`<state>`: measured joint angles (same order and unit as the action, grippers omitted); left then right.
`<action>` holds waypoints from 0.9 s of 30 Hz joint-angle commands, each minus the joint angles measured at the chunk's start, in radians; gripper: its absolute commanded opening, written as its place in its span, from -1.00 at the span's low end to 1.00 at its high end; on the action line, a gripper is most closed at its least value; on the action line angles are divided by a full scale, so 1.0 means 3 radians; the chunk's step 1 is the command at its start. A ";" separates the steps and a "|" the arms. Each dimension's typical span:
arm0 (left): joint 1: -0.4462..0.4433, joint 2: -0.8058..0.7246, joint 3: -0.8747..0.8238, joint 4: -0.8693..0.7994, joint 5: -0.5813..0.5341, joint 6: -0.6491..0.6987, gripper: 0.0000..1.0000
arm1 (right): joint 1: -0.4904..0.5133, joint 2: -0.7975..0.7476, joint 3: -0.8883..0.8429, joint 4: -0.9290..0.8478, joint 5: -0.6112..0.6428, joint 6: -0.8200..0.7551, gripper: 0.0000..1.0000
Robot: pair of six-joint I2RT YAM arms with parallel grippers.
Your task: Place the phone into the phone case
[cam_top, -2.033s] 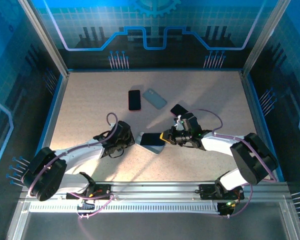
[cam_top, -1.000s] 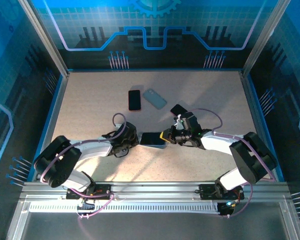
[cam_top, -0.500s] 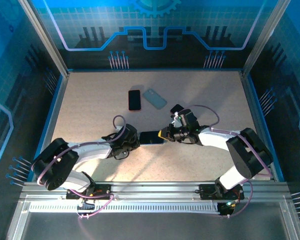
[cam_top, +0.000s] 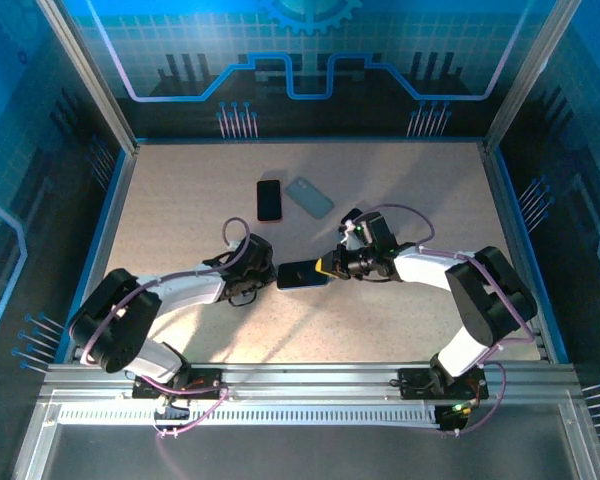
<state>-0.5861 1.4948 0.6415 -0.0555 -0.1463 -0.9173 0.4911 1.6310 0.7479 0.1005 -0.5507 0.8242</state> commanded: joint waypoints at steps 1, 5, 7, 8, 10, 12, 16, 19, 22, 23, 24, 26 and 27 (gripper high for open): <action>0.0013 0.0144 0.0095 -0.0080 -0.0051 0.0065 -1.00 | 0.0009 0.0137 -0.0028 -0.0511 0.0112 -0.0201 -1.00; 0.0013 0.0282 0.0162 -0.0076 -0.0030 0.0056 -1.00 | -0.0006 0.0137 0.0006 -0.0564 0.0102 -0.0224 -1.00; 0.0015 0.0327 0.0183 -0.0079 -0.0039 0.0055 -1.00 | -0.0011 0.0142 0.0027 -0.0592 0.0101 -0.0250 -1.00; 0.0014 0.0343 0.0195 -0.0080 -0.0053 0.0053 -1.00 | -0.0011 0.0150 0.0043 -0.0610 0.0098 -0.0269 -1.00; 0.0012 0.0373 0.0218 -0.0081 -0.0069 0.0053 -1.00 | -0.0024 0.0166 0.0068 -0.0654 0.0094 -0.0321 -1.00; 0.0015 0.0405 0.0242 -0.0069 -0.0075 0.0055 -1.00 | -0.0035 0.0202 0.0108 -0.0706 0.0080 -0.0385 -1.00; 0.0013 0.0446 0.0299 -0.0058 -0.0074 0.0063 -1.00 | -0.0082 0.0291 0.0184 -0.0786 0.0022 -0.0493 -1.00; 0.0012 0.0453 0.0341 -0.0050 -0.0085 0.0082 -1.00 | -0.0113 0.0382 0.0257 -0.0858 -0.0012 -0.0572 -1.00; 0.0016 0.0453 0.0364 -0.0044 -0.0095 0.0102 -1.00 | -0.0134 0.0475 0.0336 -0.0906 -0.0043 -0.0637 -1.00; 0.0011 0.0453 0.0371 -0.0033 -0.0091 0.0109 -1.00 | -0.0134 0.0503 0.0370 -0.0930 -0.0055 -0.0654 -1.00; 0.0014 0.0453 0.0385 -0.0025 -0.0090 0.0109 -1.00 | -0.0139 0.0524 0.0388 -0.0943 -0.0064 -0.0670 -1.00; 0.0014 0.0454 0.0393 -0.0010 -0.0075 0.0122 -1.00 | -0.0139 0.0555 0.0418 -0.0969 -0.0067 -0.0695 -1.00; 0.0011 0.0450 0.0393 0.0005 -0.0070 0.0125 -1.00 | -0.0142 0.0568 0.0421 -0.0981 -0.0064 -0.0705 -1.00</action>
<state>-0.5861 1.5982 0.7300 -0.1101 -0.1535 -0.9058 0.4435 1.7470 0.8860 -0.0486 -0.6525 0.6674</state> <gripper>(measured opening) 0.048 0.106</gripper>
